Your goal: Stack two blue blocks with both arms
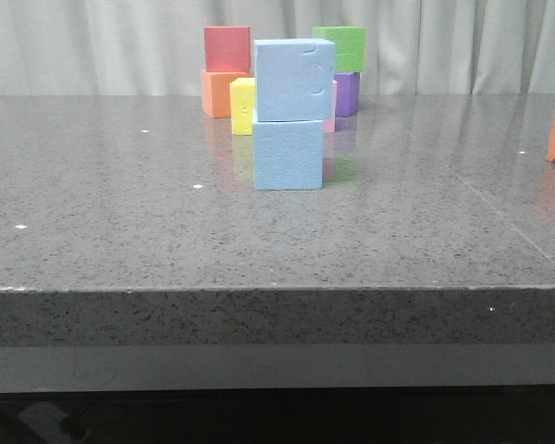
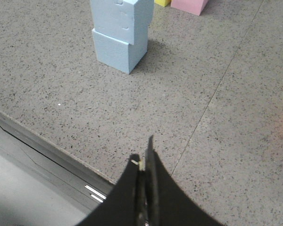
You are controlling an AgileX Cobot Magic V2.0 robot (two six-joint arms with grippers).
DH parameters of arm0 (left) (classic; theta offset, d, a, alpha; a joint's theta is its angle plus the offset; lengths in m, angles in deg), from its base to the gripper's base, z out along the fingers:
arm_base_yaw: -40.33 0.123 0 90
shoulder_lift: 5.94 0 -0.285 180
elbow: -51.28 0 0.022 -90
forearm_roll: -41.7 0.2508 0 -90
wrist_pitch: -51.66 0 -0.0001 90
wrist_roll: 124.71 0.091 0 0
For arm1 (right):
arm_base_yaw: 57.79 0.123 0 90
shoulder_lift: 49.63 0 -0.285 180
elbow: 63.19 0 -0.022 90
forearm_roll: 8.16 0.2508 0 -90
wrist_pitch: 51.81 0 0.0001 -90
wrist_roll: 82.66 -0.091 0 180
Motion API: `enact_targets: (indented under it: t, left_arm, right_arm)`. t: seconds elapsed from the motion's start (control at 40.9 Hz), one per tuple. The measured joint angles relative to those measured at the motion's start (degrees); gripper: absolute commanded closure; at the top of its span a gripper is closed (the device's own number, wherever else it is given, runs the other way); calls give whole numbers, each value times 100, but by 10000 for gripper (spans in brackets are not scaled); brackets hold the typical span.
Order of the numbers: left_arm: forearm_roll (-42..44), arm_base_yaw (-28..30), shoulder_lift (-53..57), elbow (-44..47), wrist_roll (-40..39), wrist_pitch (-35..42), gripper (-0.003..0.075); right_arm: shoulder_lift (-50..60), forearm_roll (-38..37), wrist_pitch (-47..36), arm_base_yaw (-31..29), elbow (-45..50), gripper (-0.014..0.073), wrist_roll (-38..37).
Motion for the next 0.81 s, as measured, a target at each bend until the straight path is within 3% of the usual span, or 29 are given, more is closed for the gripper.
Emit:
enact_targets:
  t: [0.22, 0.806]
  left_arm:
    - [-30, 0, 199, 269, 0, 636, 741]
    - [-38, 69, 198, 269, 0, 674, 741]
  right_arm:
    - [0, 0, 0, 0, 0, 715, 0]
    - [0, 0, 0, 0, 0, 715, -10]
